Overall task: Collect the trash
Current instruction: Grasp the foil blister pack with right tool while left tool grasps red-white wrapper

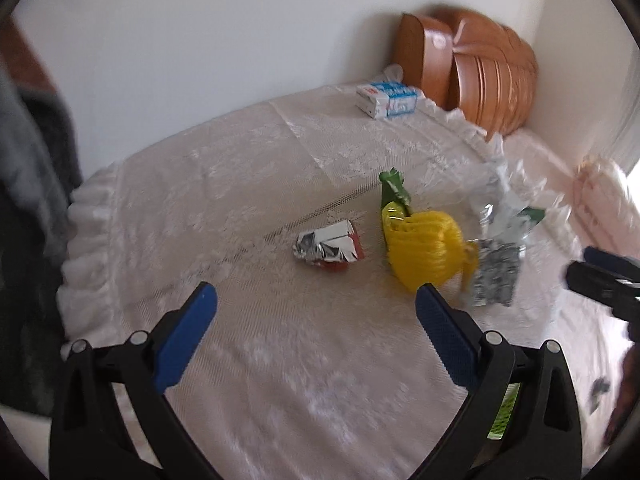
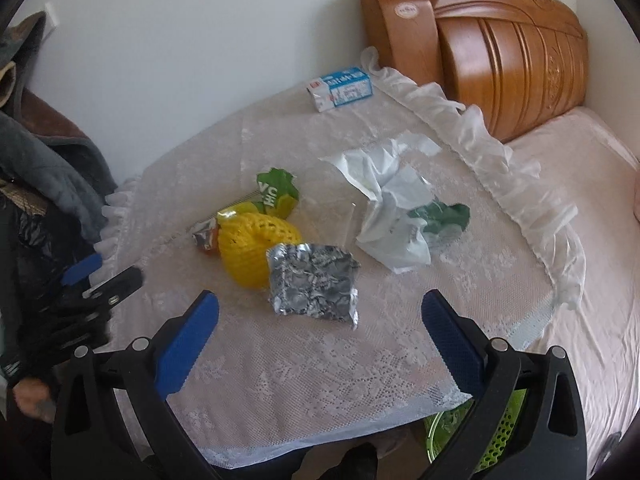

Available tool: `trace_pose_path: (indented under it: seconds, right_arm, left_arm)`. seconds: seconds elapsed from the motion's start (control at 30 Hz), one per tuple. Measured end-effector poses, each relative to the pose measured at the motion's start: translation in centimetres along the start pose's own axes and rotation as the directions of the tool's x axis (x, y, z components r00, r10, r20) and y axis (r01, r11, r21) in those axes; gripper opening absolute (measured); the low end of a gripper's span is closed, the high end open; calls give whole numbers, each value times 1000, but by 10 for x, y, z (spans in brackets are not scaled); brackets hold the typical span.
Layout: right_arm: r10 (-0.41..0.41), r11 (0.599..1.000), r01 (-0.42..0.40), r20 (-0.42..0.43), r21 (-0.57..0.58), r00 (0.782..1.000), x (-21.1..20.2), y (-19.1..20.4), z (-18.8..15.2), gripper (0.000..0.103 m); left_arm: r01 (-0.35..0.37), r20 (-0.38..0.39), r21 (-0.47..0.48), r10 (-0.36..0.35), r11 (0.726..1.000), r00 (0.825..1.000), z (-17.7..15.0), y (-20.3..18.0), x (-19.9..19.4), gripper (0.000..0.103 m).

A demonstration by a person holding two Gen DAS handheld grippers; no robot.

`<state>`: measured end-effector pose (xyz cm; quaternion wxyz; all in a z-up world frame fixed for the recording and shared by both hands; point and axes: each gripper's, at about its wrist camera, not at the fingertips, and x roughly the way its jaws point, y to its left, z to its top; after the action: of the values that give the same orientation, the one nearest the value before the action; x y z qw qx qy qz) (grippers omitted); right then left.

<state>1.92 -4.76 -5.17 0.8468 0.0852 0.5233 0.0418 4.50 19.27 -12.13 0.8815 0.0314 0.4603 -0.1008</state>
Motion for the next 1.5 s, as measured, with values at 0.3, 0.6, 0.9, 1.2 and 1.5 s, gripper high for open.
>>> trace_pose_path:
  seconds: [0.3, 0.6, 0.9, 1.2, 1.5]
  right_arm:
    - [-67, 994, 71, -49, 80, 997, 4, -15, -13, 101]
    - [-63, 990, 75, -94, 123, 994, 24, -11, -15, 101]
    - [-57, 994, 66, -98, 86, 994, 77, 21, -5, 101]
    - [-86, 990, 97, -109, 99, 990, 110, 24, -4, 94]
    - [-30, 992, 41, -94, 121, 995, 96, 11, -8, 72]
  left_arm:
    - [40, -54, 99, -34, 994, 998, 22, 0, 79, 72]
    - [73, -74, 108, -65, 991, 995, 28, -6, 109, 46]
    - [77, -53, 41, -75, 996, 996, 33, 9, 92, 44]
    - [75, -42, -47, -77, 996, 996, 22, 28, 49, 44]
    - [93, -21, -20, -94, 995, 995, 18, 14, 25, 44]
